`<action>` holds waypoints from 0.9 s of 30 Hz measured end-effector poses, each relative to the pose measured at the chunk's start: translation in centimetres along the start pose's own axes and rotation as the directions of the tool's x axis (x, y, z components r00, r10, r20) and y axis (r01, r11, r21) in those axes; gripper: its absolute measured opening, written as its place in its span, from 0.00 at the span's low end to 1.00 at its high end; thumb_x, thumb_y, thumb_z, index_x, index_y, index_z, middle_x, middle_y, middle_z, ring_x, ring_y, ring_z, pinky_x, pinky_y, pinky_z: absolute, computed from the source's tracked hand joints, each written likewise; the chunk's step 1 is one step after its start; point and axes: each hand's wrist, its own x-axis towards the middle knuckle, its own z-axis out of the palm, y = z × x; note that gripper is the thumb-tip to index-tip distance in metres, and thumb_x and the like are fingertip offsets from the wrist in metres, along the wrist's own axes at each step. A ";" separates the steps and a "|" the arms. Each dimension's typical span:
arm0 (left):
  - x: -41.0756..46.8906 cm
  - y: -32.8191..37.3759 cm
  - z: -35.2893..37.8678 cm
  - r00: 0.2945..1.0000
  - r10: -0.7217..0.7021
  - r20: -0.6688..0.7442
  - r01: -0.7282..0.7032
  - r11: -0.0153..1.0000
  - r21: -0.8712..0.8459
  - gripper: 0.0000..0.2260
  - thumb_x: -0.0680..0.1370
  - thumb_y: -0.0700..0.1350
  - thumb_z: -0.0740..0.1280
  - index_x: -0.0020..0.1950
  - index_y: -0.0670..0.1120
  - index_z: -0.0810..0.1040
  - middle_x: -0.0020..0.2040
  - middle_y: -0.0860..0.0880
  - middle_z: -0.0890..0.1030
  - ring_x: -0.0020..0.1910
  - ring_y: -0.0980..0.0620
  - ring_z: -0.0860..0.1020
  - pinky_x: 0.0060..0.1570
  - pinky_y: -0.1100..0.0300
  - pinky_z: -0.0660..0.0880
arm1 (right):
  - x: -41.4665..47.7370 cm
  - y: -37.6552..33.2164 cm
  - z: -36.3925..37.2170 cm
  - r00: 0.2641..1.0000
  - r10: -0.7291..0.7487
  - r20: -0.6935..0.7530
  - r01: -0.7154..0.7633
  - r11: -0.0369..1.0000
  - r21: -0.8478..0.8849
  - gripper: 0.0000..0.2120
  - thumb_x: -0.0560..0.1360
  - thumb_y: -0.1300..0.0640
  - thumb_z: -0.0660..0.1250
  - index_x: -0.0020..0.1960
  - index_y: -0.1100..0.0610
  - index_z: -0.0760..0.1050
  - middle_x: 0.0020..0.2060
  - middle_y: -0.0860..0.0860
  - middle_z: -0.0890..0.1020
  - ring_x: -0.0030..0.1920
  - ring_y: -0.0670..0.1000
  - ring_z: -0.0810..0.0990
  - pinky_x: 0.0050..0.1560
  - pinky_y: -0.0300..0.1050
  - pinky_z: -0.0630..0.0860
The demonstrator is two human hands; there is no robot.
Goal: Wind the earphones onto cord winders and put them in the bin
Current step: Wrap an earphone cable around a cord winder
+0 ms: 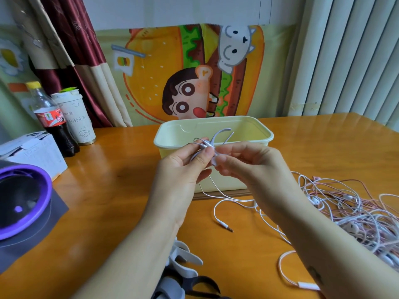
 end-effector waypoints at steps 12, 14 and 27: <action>0.1 -0.5 0.2 0.977 -0.206 0.045 0.209 0.975 -0.072 0.06 0.76 0.45 0.67 0.48 0.50 0.84 0.43 0.53 0.84 0.44 0.58 0.80 0.42 0.67 0.74 | 0.2 0.2 -0.7 0.998 0.011 0.067 0.009 0.958 -0.288 0.06 0.72 0.60 0.71 0.43 0.50 0.82 0.37 0.54 0.84 0.38 0.47 0.82 0.46 0.47 0.81; 0.1 -0.4 0.1 0.980 -0.194 0.050 0.196 0.979 -0.054 0.07 0.73 0.48 0.68 0.47 0.50 0.85 0.44 0.52 0.85 0.45 0.58 0.81 0.44 0.66 0.75 | 0.2 -0.1 -1.1 0.996 -0.008 0.093 0.042 0.928 -0.370 0.07 0.73 0.59 0.71 0.44 0.47 0.82 0.38 0.52 0.84 0.39 0.47 0.82 0.46 0.47 0.80; 0.3 0.2 -0.6 0.983 -0.135 0.123 0.136 0.991 0.000 0.12 0.65 0.51 0.70 0.46 0.51 0.85 0.44 0.52 0.86 0.43 0.59 0.81 0.44 0.66 0.76 | 0.0 -0.2 -1.3 0.985 -0.157 0.075 0.172 0.810 -0.561 0.06 0.71 0.57 0.74 0.40 0.46 0.80 0.37 0.42 0.84 0.41 0.41 0.81 0.43 0.34 0.77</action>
